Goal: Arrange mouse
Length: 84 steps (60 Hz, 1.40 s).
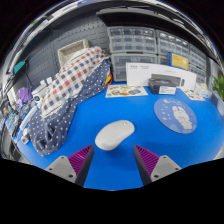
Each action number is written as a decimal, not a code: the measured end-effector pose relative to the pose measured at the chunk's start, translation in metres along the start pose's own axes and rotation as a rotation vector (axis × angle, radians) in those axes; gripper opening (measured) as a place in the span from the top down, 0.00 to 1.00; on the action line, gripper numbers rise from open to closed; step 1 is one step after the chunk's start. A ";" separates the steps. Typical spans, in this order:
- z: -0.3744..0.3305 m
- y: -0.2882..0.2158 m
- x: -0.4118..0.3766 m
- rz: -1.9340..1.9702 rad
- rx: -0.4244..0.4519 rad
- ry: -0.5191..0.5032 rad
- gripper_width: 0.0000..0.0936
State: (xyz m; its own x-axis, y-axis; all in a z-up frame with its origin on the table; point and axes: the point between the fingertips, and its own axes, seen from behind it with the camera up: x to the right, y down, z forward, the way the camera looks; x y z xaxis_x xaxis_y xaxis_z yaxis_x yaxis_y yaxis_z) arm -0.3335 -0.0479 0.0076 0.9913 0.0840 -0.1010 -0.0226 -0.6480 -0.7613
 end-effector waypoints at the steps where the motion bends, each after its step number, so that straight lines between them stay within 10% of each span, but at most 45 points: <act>1: 0.004 -0.001 -0.002 0.000 -0.002 0.003 0.13; 33: 0.112 -0.063 -0.031 -0.031 -0.052 0.061 0.15; 42: 0.115 -0.063 -0.019 -0.016 -0.060 0.126 0.47; 69: 0.110 -0.063 -0.023 -0.083 -0.147 0.024 0.63; 84: 0.042 -0.202 0.003 -0.139 0.106 -0.069 0.62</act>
State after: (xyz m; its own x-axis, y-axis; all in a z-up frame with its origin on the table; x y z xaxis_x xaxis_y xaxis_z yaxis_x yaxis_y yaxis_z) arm -0.3316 0.1151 0.1344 0.9747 0.2211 -0.0315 0.0963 -0.5433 -0.8340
